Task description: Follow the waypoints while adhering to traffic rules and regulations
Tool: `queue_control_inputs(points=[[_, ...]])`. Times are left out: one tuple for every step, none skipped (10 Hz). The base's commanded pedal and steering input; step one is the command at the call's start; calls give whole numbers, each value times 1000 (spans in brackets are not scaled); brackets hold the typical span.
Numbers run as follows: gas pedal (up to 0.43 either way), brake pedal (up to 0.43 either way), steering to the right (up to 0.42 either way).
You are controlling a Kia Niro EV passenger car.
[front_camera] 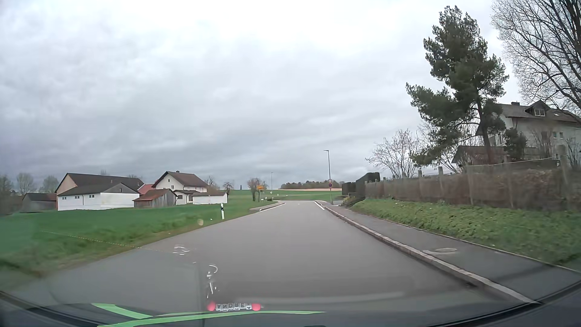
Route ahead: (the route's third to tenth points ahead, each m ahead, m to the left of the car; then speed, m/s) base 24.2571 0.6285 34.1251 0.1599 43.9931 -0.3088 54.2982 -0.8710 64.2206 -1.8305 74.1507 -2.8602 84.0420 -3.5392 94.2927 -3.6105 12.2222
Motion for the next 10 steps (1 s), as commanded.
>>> queue_control_inputs(points=[[228, 0, 13], [228, 0, 11], [228, 0, 10], [228, 0, 9], [228, 0, 7], [228, 0, 7], [228, 0, 6], [228, 0, 6], [228, 0, 6], [228, 0, 6]])
